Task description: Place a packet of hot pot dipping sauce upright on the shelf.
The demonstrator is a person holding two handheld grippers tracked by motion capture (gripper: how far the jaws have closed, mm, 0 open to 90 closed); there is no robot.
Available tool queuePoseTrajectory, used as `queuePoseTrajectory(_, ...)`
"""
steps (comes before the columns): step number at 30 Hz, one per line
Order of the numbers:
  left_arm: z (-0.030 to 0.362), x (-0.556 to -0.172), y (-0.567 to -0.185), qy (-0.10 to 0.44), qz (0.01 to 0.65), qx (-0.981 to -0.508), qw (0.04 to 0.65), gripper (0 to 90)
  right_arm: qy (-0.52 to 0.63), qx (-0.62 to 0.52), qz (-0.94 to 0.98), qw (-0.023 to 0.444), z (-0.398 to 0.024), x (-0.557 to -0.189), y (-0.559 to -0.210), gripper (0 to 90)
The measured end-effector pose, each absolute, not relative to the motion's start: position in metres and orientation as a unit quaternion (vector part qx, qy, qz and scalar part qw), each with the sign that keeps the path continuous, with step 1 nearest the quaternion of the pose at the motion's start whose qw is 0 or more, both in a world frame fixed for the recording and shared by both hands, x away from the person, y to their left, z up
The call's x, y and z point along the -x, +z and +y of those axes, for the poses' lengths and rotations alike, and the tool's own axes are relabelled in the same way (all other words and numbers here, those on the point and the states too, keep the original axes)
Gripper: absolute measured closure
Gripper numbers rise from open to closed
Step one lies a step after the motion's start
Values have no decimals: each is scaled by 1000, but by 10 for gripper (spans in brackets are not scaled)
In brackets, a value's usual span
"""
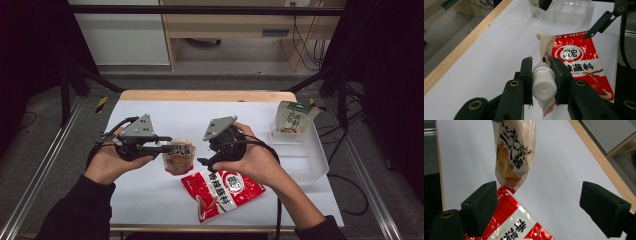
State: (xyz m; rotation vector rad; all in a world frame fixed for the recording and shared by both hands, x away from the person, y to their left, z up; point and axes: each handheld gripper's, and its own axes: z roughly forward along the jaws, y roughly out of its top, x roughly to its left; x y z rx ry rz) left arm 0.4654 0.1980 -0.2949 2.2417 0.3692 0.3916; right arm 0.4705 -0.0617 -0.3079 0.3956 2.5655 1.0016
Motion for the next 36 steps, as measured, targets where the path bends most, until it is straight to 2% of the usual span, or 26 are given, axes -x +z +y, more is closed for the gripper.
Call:
queuePoseTrajectory(2,197,-465,-295,154,143,-890,405,734,351,-139,909,177,-61,-471,-306,161)
queuePoseTrajectory(3,197,-464,-295,155,141,-891,403,734,340,-132,915,174,-59,-470,-303,212)
queuePoseTrajectory(6,195,-463,-295,154,134,-893,401,734,333,-123,919,173,-56,-470,-300,229)
queuePoseTrajectory(7,195,-463,-295,153,133,-893,400,734,321,-116,924,171,-53,-468,-297,268)
queuePoseTrajectory(11,190,-461,-296,150,124,-895,402,734,303,-106,932,165,-46,-467,-295,325)
queuePoseTrajectory(23,172,-459,-300,139,99,-898,407,734,281,-90,944,148,-39,-469,-294,461)
queuePoseTrajectory(25,170,-458,-300,138,99,-898,406,734,273,-90,948,137,-37,-470,-295,523)
queuePoseTrajectory(26,169,-458,-300,138,98,-898,406,734,273,-90,948,137,-37,-470,-295,523)
queuePoseTrajectory(30,166,-458,-302,138,92,-899,406,734,264,-85,952,125,-33,-470,-298,670)
queuePoseTrajectory(32,166,-458,-303,135,94,-897,410,734,264,-86,953,125,-33,-470,-298,701)
queuePoseTrajectory(34,165,-458,-304,134,94,-897,411,734,258,-94,953,129,-32,-470,-299,785)
queuePoseTrajectory(36,166,-458,-304,134,99,-894,416,734,257,-93,953,130,-32,-470,-298,823)
